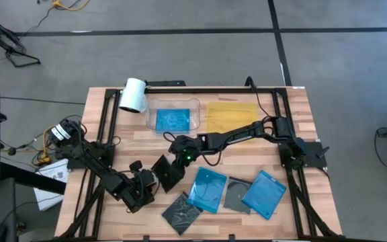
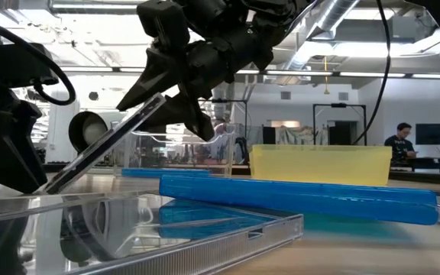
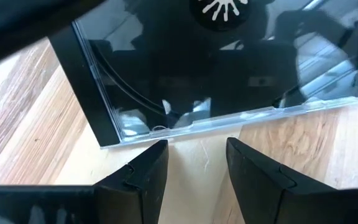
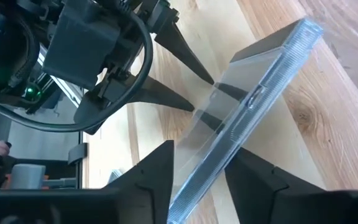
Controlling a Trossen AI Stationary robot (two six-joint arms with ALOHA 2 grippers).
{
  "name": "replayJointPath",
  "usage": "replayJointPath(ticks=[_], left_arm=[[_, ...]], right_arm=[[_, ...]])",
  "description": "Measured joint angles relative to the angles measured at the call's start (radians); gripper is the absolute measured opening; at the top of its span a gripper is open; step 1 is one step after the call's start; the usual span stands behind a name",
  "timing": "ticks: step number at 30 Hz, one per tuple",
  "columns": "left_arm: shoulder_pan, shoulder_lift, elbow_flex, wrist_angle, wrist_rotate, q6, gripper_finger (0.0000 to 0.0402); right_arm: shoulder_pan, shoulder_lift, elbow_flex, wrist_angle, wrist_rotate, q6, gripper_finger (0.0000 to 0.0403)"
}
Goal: Pick & place jewel cases by type
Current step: Put the left black CD case into the yellow bin
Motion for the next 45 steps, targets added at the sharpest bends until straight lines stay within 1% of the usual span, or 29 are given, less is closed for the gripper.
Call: replayJointPath(ticks=[5, 16, 23, 32, 38, 45], left_arm=[[-0.001, 0.001, 0.0, -0.003, -0.012, 0.012, 0.016], [-0.001, 0.001, 0.0, 0.005, -0.017, 0.028, 0.016], [-0.001, 0.001, -0.001, 0.008, -0.022, 0.03, 0.016], [0.0, 0.001, -0.001, 0.012, -0.028, 0.031, 0.016], [0.0, 0.001, -0.001, 0.019, -0.04, 0.044, 0.016], [0.0, 0.002, -0.003, 0.062, -0.065, 0.106, 0.016]], right_arm=[[0.0, 0.0, 0.0, 0.001, 0.0, 0.001, 0.0113], [0.004, -0.001, 0.0, -0.002, 0.0, 0.016, 0.0113], [0.015, -0.001, 0.001, -0.06, -0.027, 0.029, 0.0113], [0.014, -0.001, 0.001, -0.051, -0.035, 0.035, 0.0113], [0.014, -0.001, 0.001, -0.054, -0.064, 0.057, 0.0114], [0.014, -0.001, 0.001, -0.083, -0.068, 0.088, 0.0114]])
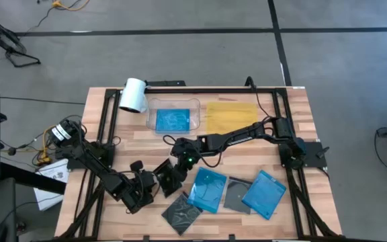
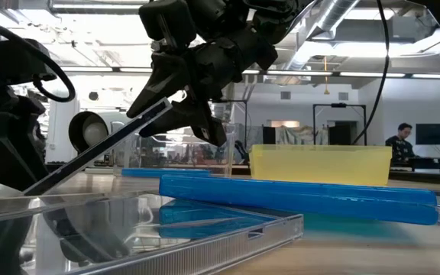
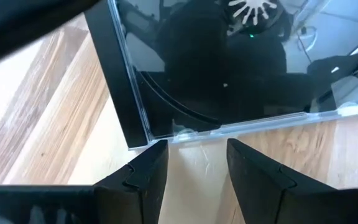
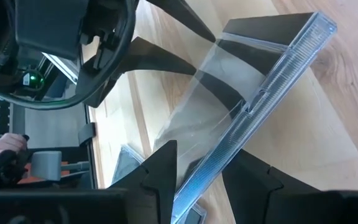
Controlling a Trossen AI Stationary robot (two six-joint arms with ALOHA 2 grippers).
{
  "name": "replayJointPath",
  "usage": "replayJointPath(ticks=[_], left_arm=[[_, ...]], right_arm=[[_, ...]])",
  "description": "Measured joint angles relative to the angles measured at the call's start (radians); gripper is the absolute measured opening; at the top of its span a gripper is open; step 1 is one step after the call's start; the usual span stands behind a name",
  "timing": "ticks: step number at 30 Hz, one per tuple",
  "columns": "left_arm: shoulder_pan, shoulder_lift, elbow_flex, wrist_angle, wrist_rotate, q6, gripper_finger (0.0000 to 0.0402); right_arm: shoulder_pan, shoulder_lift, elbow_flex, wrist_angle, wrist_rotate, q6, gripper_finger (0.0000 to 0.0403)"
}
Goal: Pick & place jewel cases by type
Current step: Put the left black CD case into the yellow bin
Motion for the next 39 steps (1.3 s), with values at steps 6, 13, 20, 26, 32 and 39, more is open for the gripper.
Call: replayJointPath(ticks=[6, 13, 20, 26, 32, 39], left_arm=[[0.0, 0.0, 0.0, 0.023, -0.021, 0.035, 0.016], [0.0, 0.0, 0.0, 0.027, -0.044, 0.036, 0.016], [0.0, 0.0, 0.001, 0.028, -0.05, 0.035, 0.016], [0.0, 0.0, 0.001, 0.029, -0.049, 0.035, 0.016], [0.0, 0.0, 0.001, 0.03, -0.045, 0.029, 0.016], [0.0, -0.001, 0.003, 0.03, -0.044, 0.025, 0.016]], right_arm=[[0.0, 0.0, 0.0, -0.001, -0.004, 0.018, 0.0114], [0.0, 0.0, 0.0, -0.001, -0.011, 0.018, 0.0113], [0.0, 0.0, 0.0, -0.018, -0.015, -0.006, 0.0112], [0.0, 0.0, 0.0, -0.017, -0.016, -0.028, 0.011], [0.0, 0.0, 0.0, -0.017, -0.015, -0.035, 0.0095], [-0.001, -0.002, 0.0, -0.017, -0.014, -0.046, 0.0077]])
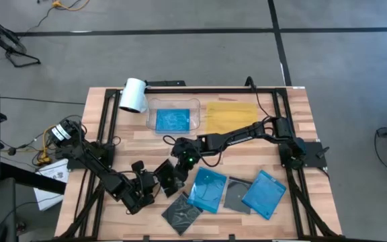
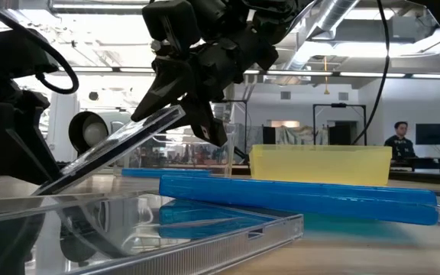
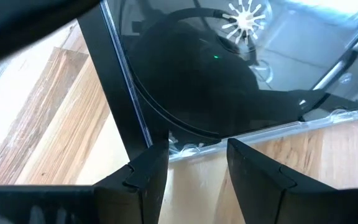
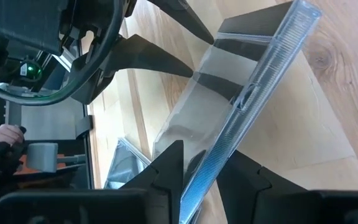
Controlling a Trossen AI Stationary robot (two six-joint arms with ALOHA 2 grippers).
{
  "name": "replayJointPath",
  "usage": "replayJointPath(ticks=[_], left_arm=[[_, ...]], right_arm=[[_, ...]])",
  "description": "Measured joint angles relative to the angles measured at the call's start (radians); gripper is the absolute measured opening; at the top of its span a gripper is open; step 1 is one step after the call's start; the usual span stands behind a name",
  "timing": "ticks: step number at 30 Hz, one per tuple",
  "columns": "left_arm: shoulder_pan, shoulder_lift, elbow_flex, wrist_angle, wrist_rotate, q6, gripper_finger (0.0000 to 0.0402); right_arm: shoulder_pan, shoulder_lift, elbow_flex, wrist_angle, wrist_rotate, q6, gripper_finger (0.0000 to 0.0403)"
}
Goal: Pick & place jewel cases by type
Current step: Put the left black CD case into the yellow bin
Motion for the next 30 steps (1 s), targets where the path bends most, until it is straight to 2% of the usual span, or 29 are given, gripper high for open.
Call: replayJointPath(ticks=[16, 30], left_arm=[[0.0, 0.0, 0.0, -0.002, 0.0, 0.0, 0.016], [0.0, 0.0, 0.0, -0.002, -0.001, 0.0, 0.016]], right_arm=[[-0.008, 0.0, 0.0, -0.009, -0.001, -0.017, 0.0074], [-0.015, 0.0, 0.0, -0.082, 0.049, -0.046, 0.0074]])
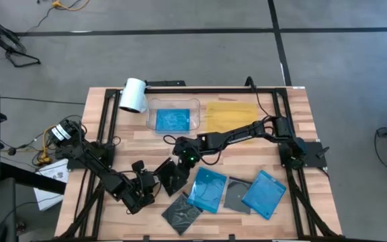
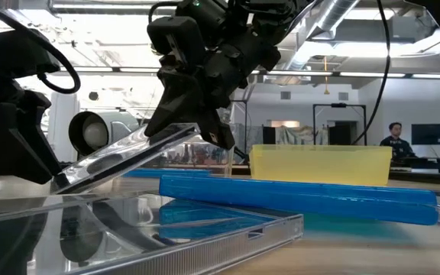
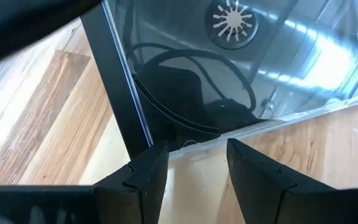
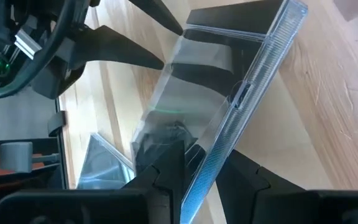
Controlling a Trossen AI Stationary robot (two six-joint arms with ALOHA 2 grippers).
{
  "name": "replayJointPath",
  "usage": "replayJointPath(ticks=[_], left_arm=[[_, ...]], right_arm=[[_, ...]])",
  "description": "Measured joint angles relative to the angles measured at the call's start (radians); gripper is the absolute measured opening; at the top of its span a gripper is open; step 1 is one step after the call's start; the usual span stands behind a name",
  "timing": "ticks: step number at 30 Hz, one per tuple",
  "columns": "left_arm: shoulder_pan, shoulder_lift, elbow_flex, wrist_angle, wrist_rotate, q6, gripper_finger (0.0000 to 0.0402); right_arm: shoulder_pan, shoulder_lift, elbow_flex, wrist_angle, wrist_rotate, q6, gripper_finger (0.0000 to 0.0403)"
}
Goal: Pick & place jewel cases by type
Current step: Put the left black CD case into the yellow bin
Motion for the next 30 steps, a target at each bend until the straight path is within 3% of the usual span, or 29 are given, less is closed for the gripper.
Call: replayJointPath(ticks=[15, 30], left_arm=[[0.0, 0.0, 0.167, -0.307, -0.054, -0.002, 0.016], [-0.005, 0.0, 0.181, -0.419, -0.061, -0.047, 0.016]], right_arm=[[0.0, 0.0, 0.0, -0.027, 0.004, -0.017, 0.0073], [-0.002, 0.0, 0.0, -0.012, 0.004, -0.053, 0.0074]])
